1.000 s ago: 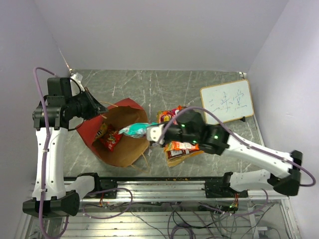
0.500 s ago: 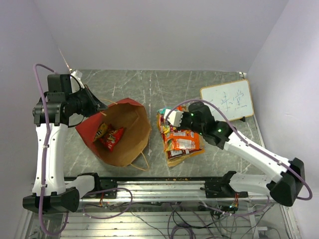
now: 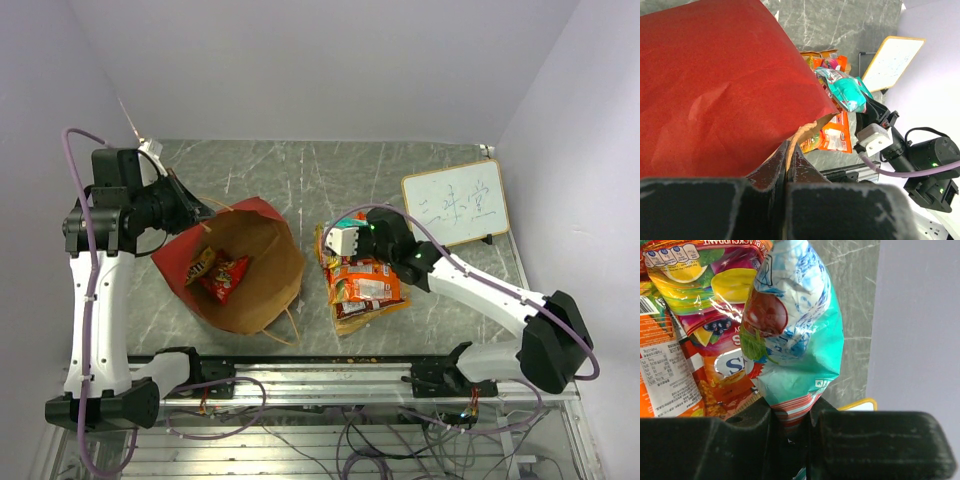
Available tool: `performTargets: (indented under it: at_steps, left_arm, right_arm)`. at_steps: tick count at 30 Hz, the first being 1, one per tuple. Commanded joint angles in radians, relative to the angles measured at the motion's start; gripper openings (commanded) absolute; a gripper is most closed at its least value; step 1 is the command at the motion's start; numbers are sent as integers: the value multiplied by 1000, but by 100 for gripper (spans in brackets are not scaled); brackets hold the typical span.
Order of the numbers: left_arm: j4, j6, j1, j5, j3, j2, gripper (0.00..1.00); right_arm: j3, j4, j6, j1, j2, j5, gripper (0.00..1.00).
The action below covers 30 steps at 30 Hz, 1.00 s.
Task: Take the snacks out of the paper bag
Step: Place the snack at the center of the board.
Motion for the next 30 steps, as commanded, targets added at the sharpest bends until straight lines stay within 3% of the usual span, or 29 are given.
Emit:
performTargets:
  at_steps: [1,6,12,14,19,24,30]
  left_arm:
    - [30,-3,-4,5,6,-10,7]
    - [22,8,-4,10,21,2,7]
    - [35,-6,-5,28,-8,-9,7]
    - [34,-6,-4,28,-12,-14,7]
    - [41,-4,-3,38,-32,-18,7]
    - [55,0,-4,57,-36,-4,7]
    - [64,10,-4,98,-49,-2,7]
  right_arm:
    - [-53,120,-89,-7,13,20,0]
    - [-116,117,-83,-7,-8,6,0]
    - [-144,1,-38,-4,-64,-71,43]
    - [-130,-82,-29,-4,-84,-124,51]
    - [-102,-247,-2,-2,-183,-234,60]
    - [-75,-266,99,-2,-306,-331,68]
    - [-51,-204,275,5,-328,-526,77]
